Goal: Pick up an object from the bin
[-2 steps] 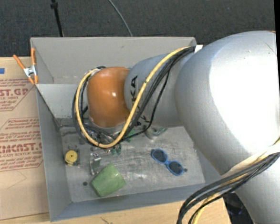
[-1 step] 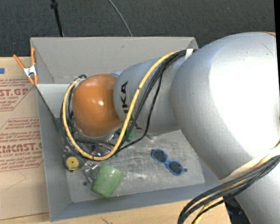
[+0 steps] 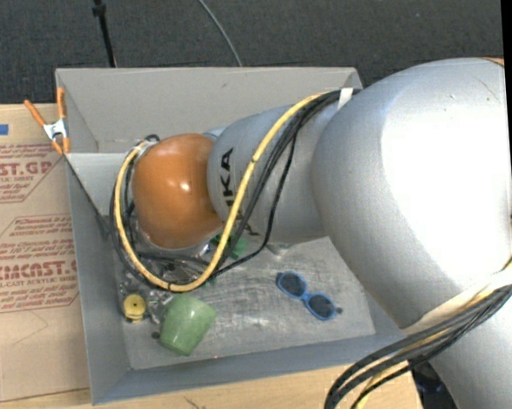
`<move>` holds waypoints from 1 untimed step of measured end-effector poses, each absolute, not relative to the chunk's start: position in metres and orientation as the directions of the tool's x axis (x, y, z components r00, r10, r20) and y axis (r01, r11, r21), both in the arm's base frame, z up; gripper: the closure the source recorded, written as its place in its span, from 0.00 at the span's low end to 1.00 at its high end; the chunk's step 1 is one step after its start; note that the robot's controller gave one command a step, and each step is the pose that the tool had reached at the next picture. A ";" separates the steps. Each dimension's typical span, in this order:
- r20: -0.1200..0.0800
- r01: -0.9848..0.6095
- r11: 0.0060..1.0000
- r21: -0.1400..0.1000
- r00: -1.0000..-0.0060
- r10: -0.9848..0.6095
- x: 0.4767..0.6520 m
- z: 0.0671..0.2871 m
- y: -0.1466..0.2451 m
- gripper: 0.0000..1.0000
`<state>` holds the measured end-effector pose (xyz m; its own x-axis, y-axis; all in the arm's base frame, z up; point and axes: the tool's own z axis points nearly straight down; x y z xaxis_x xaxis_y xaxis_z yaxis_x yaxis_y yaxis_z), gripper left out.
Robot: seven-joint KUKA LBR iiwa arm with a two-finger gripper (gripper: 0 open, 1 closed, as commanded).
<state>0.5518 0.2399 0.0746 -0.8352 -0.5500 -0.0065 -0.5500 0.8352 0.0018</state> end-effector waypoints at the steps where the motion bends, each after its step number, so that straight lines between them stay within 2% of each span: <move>1: -0.009 -0.542 0.840 -0.002 -0.840 -0.542 0.542 0.217 0.234 1.00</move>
Offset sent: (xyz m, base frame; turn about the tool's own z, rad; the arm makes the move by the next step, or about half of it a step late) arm -0.0111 -0.0074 0.1375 0.0093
